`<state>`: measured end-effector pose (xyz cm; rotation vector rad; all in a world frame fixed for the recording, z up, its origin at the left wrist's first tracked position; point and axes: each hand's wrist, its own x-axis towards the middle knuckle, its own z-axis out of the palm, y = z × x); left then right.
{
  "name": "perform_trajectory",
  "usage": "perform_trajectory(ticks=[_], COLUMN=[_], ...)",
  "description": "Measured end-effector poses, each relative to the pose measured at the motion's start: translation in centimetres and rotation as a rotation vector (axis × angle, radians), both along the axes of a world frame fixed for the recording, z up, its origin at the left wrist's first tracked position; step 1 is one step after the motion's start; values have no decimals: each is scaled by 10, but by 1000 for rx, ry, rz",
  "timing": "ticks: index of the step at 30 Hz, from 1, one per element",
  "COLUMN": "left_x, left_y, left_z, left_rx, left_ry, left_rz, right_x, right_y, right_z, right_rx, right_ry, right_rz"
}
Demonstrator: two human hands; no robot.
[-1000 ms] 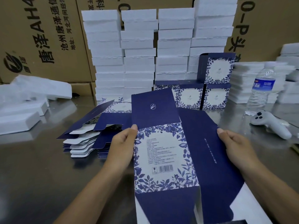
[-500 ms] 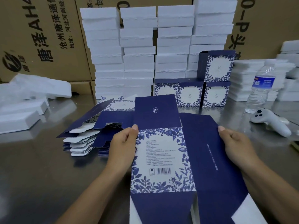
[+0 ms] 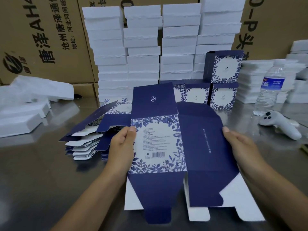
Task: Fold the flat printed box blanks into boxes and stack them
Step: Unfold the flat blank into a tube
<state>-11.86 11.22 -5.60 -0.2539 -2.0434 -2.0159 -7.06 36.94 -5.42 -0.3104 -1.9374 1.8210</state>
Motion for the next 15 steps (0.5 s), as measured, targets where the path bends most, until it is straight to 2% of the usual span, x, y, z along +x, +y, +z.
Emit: perform_trajectory(ticks=[7,9,12,15], left_x=[-4,-3,-1,-2], left_y=[4,8,10,7], left_z=[-8,-8,-8,-5], left_rx=[68,32,-100,-140], left_ry=[-102,-121,-46,47], left_rz=[-86,-87,-43,24], right_x=[0,1,0,-2], right_y=[5,10,11,9], right_z=[3,2,2,1], right_rx=[263,283,275,224], right_ry=[4,4,21,47], right_rz=[-95,-133,-178,-150])
